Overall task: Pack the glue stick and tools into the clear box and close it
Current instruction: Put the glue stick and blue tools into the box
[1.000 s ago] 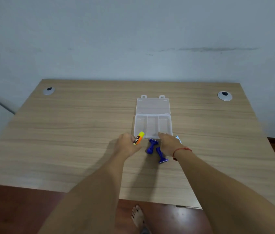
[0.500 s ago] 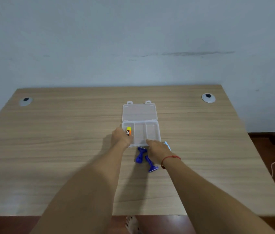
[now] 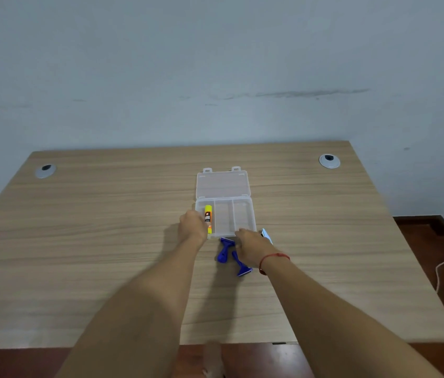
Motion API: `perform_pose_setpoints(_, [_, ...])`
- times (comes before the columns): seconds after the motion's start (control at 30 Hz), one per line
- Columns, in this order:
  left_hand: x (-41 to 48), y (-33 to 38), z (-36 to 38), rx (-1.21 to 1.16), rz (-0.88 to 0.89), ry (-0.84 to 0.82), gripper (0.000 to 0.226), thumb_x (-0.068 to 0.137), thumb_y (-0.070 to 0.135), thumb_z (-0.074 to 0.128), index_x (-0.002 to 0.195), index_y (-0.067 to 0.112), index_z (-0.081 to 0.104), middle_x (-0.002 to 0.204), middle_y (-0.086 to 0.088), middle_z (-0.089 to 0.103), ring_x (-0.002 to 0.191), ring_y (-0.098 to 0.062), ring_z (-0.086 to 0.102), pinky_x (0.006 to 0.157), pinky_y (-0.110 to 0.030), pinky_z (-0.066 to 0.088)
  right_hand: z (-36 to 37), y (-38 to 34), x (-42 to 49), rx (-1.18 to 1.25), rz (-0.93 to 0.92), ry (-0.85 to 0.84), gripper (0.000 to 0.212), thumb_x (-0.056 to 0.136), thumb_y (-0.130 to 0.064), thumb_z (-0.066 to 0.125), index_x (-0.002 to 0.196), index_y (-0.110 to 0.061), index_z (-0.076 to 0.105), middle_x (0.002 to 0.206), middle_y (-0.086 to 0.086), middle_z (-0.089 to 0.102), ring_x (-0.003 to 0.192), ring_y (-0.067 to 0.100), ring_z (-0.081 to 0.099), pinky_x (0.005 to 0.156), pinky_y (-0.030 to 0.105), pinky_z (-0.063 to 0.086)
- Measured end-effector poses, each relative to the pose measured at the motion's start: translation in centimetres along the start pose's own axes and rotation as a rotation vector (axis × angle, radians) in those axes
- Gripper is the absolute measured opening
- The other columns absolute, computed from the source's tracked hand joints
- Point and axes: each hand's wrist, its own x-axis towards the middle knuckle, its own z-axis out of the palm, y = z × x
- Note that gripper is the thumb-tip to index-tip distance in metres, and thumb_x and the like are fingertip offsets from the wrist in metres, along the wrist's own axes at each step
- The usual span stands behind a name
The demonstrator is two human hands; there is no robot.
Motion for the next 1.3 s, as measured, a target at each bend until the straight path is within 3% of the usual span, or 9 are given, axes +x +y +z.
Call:
perform_pose_setpoints(0.07, [-0.6,-0.5,0.1,-0.009,0.02,0.015,0.037,0.08,0.003,0.063,0.048,0.013,0.047,0.066,-0.006,0.049,0.073,-0.039,0.048,0.062,-0.031,0.046,-0.1,0.0,-0.1,0.026,0.007,0.007,0.023,0.091,-0.011,0.046,0.11,-0.009,0.058,0.118,0.014,0.063,0.105,0.033,0.062,0.088,0.039,0.053])
perform_pose_setpoints(0.2, [-3.0,-1.0,0.3,-0.016,0.045,-0.011,0.015,0.076,0.011,0.06,0.063,0.017,0.066,0.087,-0.007,0.07,0.089,-0.031,0.068,0.07,-0.028,0.05,-0.1,-0.2,-0.6,0.036,0.056,0.103,0.015,0.088,-0.007,0.045,0.089,-0.01,0.059,0.109,0.016,0.066,0.089,0.031,0.059,0.069,0.032,0.044])
perform_pose_setpoints(0.33, [-4.5,-1.6,1.9,0.056,0.062,-0.118,0.039,0.076,0.016,0.065,0.043,0.015,0.043,0.067,-0.013,0.064,0.074,-0.037,0.062,0.061,-0.023,0.044,1.0,0.1,-1.1,0.032,0.104,0.087,0.022,0.087,-0.015,0.051,0.1,-0.003,0.065,0.108,0.014,0.068,0.099,0.031,0.064,0.069,0.028,0.04])
perform_pose_setpoints(0.43, [-4.4,-2.6,3.2,0.132,0.095,-0.162,0.046,0.076,0.024,0.069,0.045,0.013,0.037,0.05,0.001,0.041,0.063,-0.024,0.047,0.05,-0.021,0.033,2.5,0.6,-1.2,0.034,0.135,0.045,0.028,0.084,-0.023,0.061,0.103,-0.004,0.062,0.109,0.014,0.068,0.098,0.031,0.066,0.066,0.029,0.039])
perform_pose_setpoints(0.6, [-4.7,-2.5,3.2,0.147,0.124,-0.192,0.041,0.075,0.023,0.073,0.049,0.016,0.043,0.064,-0.005,0.052,0.065,-0.022,0.05,0.058,-0.029,0.039,2.9,0.7,-1.8,-0.03,0.162,0.023,0.018,0.088,-0.022,0.058,0.099,-0.008,0.059,0.095,0.011,0.058,0.079,0.026,0.05,0.061,0.03,0.039])
perform_pose_setpoints(0.73, [-4.5,-1.8,1.9,0.026,0.122,-0.118,0.019,0.068,0.021,0.073,0.059,0.01,0.061,0.066,-0.01,0.058,0.065,-0.024,0.054,0.059,-0.03,0.045,0.5,0.3,-1.6,-0.014,0.16,0.087,0.026,0.087,-0.024,0.06,0.106,-0.006,0.06,0.109,0.014,0.064,0.092,0.031,0.061,0.07,0.03,0.041])
perform_pose_setpoints(0.93, [-1.0,1.3,-0.3,-0.095,0.07,-0.048,0.013,0.069,0.014,0.068,0.062,0.008,0.059,0.058,-0.003,0.047,0.062,-0.025,0.043,0.058,-0.026,0.041,-4.0,-1.6,1.9,0.117,0.181,0.18,0.03,0.081,-0.023,0.064,0.102,-0.002,0.064,0.089,0.009,0.057,0.077,0.028,0.053,0.071,0.033,0.048])
perform_pose_setpoints(1.13, [2.8,2.7,0.8,-0.007,0.059,-0.111,0.03,0.075,0.013,0.065,0.052,0.009,0.047,0.049,-0.002,0.035,0.053,-0.019,0.035,0.047,-0.025,0.031,-3.9,-2.0,4.8,0.178,0.244,0.11,0.035,0.075,-0.023,0.072,0.103,-0.004,0.063,0.099,0.013,0.065,0.081,0.03,0.057,0.068,0.032,0.045])
perform_pose_setpoints(1.3, [4.4,3.9,1.7,-0.048,0.01,-0.148,0.025,0.072,0.023,0.073,0.069,0.005,0.055,0.081,-0.025,0.065,0.077,-0.035,0.065,0.05,-0.024,0.039,-3.5,-1.9,6.7,0.24,0.275,0.117,0.033,0.074,-0.029,0.072,0.096,-0.005,0.067,0.098,0.013,0.069,0.077,0.028,0.059,0.062,0.029,0.046])
